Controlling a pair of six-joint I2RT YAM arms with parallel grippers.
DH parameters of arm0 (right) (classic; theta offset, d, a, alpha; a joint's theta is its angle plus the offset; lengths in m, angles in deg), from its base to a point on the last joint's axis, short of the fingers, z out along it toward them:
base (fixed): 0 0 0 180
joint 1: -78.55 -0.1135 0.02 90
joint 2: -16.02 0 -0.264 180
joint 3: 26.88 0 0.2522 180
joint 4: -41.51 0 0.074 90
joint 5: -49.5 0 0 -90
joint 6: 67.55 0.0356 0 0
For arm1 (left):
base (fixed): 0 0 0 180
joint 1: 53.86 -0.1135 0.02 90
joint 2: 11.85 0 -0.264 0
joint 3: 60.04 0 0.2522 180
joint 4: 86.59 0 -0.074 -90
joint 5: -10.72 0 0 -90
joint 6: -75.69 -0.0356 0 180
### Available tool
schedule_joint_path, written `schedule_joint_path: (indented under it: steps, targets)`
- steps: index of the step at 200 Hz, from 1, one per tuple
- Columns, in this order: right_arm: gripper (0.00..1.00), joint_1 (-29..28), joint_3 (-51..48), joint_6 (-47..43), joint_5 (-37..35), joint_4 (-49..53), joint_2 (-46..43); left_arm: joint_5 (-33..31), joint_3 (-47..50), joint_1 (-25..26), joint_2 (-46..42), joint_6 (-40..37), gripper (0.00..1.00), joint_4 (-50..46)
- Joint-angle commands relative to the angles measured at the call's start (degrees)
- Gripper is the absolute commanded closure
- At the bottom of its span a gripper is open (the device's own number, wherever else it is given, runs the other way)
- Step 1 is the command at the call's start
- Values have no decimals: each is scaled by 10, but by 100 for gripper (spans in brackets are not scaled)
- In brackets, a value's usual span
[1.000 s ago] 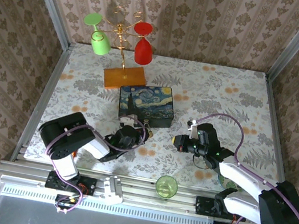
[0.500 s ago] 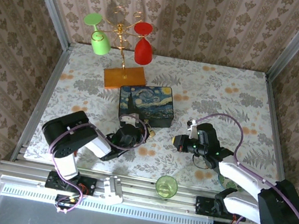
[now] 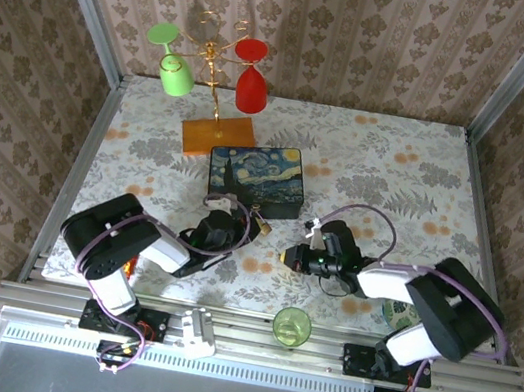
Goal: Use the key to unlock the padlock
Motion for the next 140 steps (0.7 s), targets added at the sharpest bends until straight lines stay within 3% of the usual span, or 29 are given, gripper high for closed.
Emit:
schedule_joint_path:
  steps: [1,22,140]
  targets:
    - [100,1,26,47,58,-116,53,17,1,-6,-15,24,100,18]
    - [100,8,24,78,85,-186,92,19,10,-10,-6,27,100,35]
    - [100,63,22,129,152,-323,177,20,35,-15,49,69,100,144]
